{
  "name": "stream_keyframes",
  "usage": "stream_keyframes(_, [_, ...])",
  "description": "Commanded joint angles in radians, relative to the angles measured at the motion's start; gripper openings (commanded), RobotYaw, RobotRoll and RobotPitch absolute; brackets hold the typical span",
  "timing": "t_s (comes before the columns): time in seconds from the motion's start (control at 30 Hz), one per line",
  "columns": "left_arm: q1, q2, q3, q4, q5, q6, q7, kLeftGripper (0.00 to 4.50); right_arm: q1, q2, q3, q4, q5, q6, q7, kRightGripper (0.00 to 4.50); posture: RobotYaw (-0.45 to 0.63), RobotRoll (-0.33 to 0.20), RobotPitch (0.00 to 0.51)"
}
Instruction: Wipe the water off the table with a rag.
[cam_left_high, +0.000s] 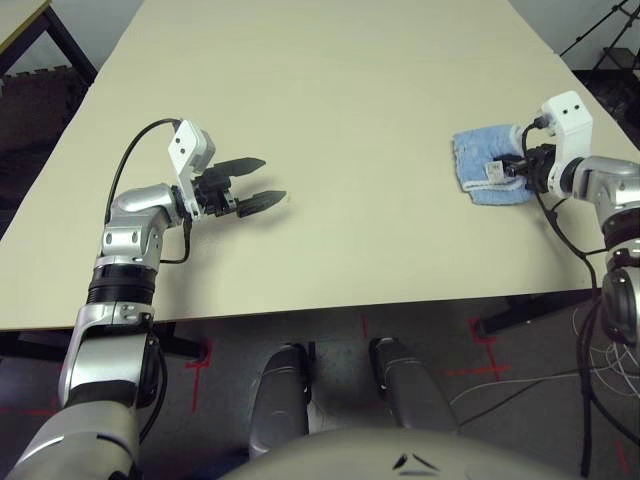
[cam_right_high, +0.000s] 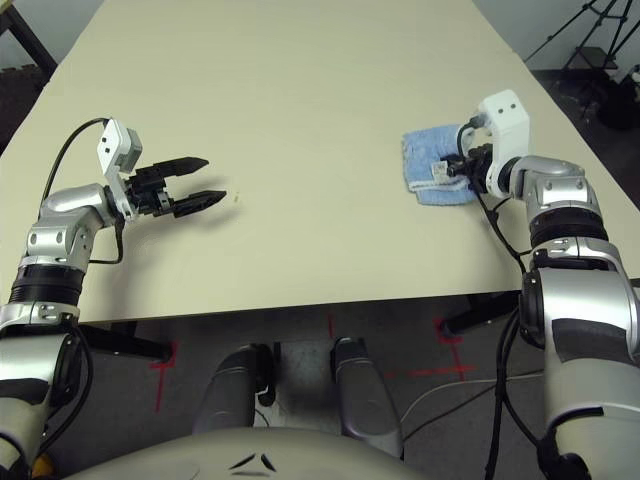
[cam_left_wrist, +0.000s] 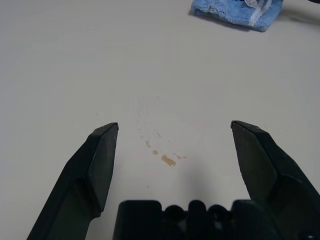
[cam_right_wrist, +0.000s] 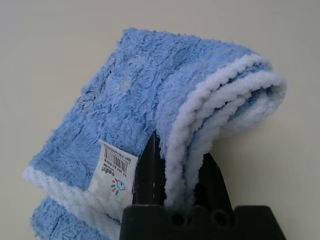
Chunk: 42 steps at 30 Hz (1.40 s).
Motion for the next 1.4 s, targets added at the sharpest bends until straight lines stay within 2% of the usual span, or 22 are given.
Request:
stream_keyframes(0.03, [0.013,0.009,0.006,-0.007,0.009,-0.001,0.012,4.50,-0.005,-0.007,0.003,0.016,-0.028,-0.048,-0.049,1.29,-0.16,0.000,0.153])
stream_keyframes(0.13, [-0.001,-0.004,0.026,0.002,-0.002,0.010,0.052,4.50,-0.012,-0.036,-0.026,0.028,-0.053,-0.139,-0.212,2.51,-0.16,0.000,0.153])
stream_keyframes(0.3, [-0.009,-0.012,0.046,0.018,0.007,0.000,0.122,4.50,-0.017,-0.068,-0.098,0.012,-0.005,-0.172,-0.267,4.40,-0.17,0.000,0.153])
stream_keyframes(0.47, [-0.017,-0.020,0.069,0.036,0.017,-0.022,0.201,4.50,0.001,-0.085,-0.174,-0.013,0.043,-0.203,-0.306,4.46,-0.16,0.000,0.155])
stream_keyframes(0.67, [-0.023,-0.028,0.103,0.044,0.018,-0.050,0.295,4.50,0.032,-0.056,-0.248,-0.050,0.119,-0.246,-0.291,4.46,-0.15,0.000,0.160])
stream_keyframes(0.9, [-0.009,-0.051,0.196,0.059,0.051,-0.112,0.580,4.50,0.121,0.010,-0.315,-0.148,0.207,-0.324,-0.251,4.46,-0.12,0.000,0.171])
stream_keyframes(1.1, [0.037,-0.044,0.303,0.052,0.067,-0.151,0.811,4.50,0.180,0.039,-0.361,-0.161,0.258,-0.386,-0.252,4.46,-0.09,0.000,0.186])
stream_keyframes(1.4, [0.098,-0.034,0.351,0.030,0.076,-0.159,0.922,4.50,0.200,0.040,-0.376,-0.118,0.276,-0.433,-0.232,4.46,-0.06,0.000,0.211])
